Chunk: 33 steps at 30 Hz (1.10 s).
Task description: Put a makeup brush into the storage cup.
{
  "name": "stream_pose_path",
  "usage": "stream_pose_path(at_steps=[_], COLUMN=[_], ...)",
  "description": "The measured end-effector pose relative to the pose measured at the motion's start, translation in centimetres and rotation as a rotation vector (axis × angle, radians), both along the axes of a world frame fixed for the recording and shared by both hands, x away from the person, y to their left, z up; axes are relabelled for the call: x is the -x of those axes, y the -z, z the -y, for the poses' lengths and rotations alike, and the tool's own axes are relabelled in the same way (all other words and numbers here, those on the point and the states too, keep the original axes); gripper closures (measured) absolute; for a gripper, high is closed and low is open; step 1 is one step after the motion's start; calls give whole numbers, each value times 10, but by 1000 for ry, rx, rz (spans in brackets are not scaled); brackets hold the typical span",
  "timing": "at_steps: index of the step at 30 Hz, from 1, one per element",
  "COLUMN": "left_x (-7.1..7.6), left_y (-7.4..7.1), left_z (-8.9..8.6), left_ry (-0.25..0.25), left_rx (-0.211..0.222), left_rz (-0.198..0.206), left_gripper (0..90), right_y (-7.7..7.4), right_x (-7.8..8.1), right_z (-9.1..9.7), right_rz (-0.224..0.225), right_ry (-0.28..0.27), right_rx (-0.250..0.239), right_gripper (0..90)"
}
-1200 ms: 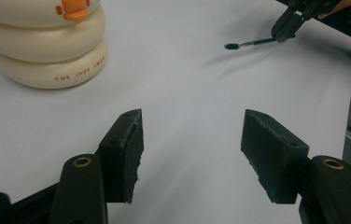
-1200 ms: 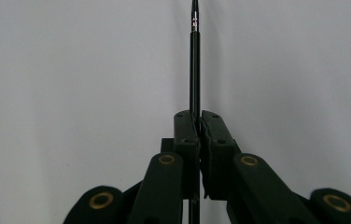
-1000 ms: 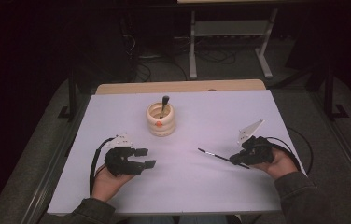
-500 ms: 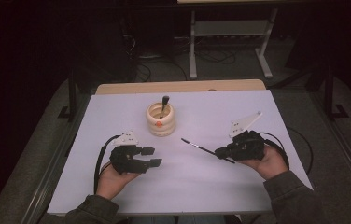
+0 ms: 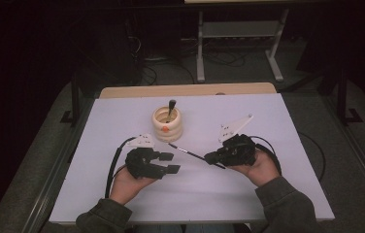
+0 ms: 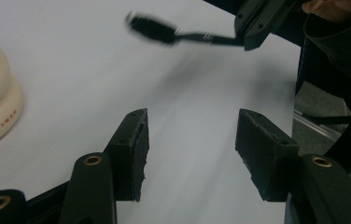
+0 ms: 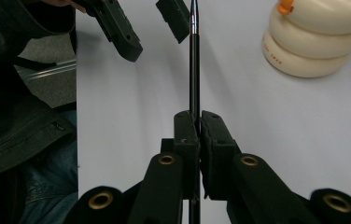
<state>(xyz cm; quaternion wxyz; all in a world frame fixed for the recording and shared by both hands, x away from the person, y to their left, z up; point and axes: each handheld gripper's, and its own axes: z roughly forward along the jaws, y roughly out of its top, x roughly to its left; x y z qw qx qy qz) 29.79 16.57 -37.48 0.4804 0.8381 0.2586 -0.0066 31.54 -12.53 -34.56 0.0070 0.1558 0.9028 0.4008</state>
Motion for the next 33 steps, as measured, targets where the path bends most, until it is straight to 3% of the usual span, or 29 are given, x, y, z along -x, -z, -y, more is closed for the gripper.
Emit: stream_pose_path(at_steps=[7,13,18,27,30,33], left_x=[-2,-1,-1,-2,-2,-2], left_y=[4,5,4,2,1,0], left_z=[8,14,14,12,11,10], left_ry=[32,46,55,72,79,81], left_rx=[27,34,38,125,137,159], left_rz=[-37,-32,-33,-57,-58,-60], left_gripper=[497,545,590,716,759,837], right_y=[8,17,21,23,24,24], right_x=[2,5,5,7,9,10], right_z=[-10,-18,-23,-30,-32,-36], right_rz=[-15,-27,-48,-21,-9,30], right_ry=[-19,-28,-46,-69,-75,-101], right_rx=[-32,-69,-70,-56,-45,-40], right_gripper=[851,851,851,851,850,850])
